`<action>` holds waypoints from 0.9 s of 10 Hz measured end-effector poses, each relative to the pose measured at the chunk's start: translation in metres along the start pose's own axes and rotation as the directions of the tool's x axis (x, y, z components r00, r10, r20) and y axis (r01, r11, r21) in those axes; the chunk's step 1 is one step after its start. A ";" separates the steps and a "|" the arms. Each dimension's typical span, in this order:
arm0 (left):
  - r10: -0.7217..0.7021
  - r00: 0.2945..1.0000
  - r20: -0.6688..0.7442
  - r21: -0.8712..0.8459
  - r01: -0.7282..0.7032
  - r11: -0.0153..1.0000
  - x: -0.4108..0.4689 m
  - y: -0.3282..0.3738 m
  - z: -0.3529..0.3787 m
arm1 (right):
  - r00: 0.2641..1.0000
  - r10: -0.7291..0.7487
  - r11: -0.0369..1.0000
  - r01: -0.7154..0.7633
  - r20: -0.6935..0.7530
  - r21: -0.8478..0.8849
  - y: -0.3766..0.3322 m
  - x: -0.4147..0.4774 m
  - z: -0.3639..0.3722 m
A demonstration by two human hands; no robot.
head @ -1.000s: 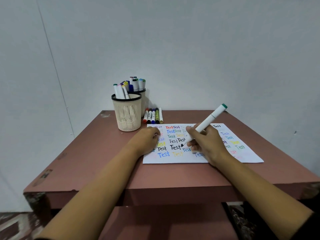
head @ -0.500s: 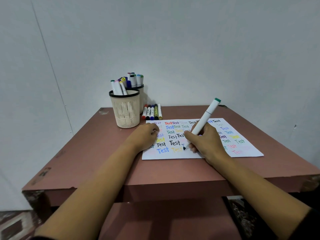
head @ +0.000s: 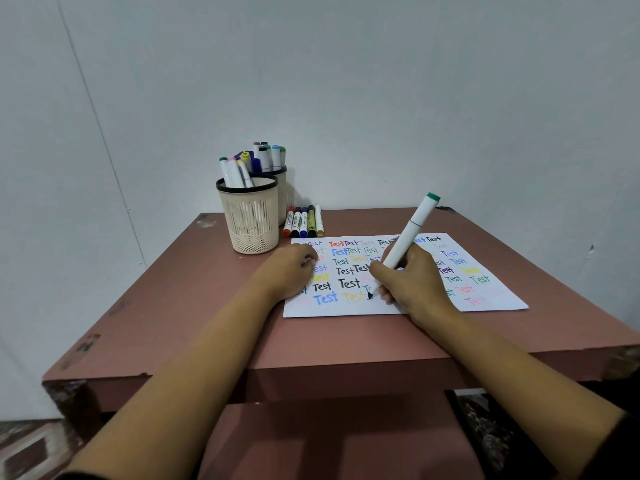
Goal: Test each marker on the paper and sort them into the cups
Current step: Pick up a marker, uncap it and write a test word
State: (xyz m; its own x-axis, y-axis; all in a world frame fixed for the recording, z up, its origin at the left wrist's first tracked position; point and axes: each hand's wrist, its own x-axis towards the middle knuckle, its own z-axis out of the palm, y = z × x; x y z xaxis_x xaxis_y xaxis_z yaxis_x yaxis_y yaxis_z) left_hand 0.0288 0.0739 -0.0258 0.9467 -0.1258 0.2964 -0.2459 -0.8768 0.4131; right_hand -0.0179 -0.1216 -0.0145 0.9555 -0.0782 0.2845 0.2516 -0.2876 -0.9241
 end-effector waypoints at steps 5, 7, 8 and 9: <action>0.003 1.000 0.004 0.001 -0.003 1.000 0.001 -0.001 0.001 | 0.998 -0.018 0.998 0.014 -0.058 -0.059 0.004 0.001 -0.001; 0.005 1.000 0.001 -0.004 -0.005 1.000 0.001 -0.002 0.001 | 0.999 -0.005 0.999 0.004 -0.036 -0.039 0.003 0.000 -0.001; 0.003 1.000 0.003 -0.003 -0.003 1.000 0.001 -0.002 0.001 | 0.998 -0.032 0.997 0.028 -0.045 -0.076 0.003 0.000 -0.001; 0.005 1.000 0.002 -0.003 -0.005 1.000 0.001 -0.001 0.001 | 0.994 -0.036 0.996 0.028 -0.098 -0.081 0.003 0.001 -0.002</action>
State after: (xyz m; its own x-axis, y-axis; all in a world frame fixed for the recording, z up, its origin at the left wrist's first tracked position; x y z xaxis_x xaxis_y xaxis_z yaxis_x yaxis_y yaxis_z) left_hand 0.0304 0.0746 -0.0264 0.9460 -0.1313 0.2966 -0.2513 -0.8747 0.4144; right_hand -0.0168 -0.1246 -0.0163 0.9260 -0.1611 0.3415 0.2652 -0.3663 -0.8919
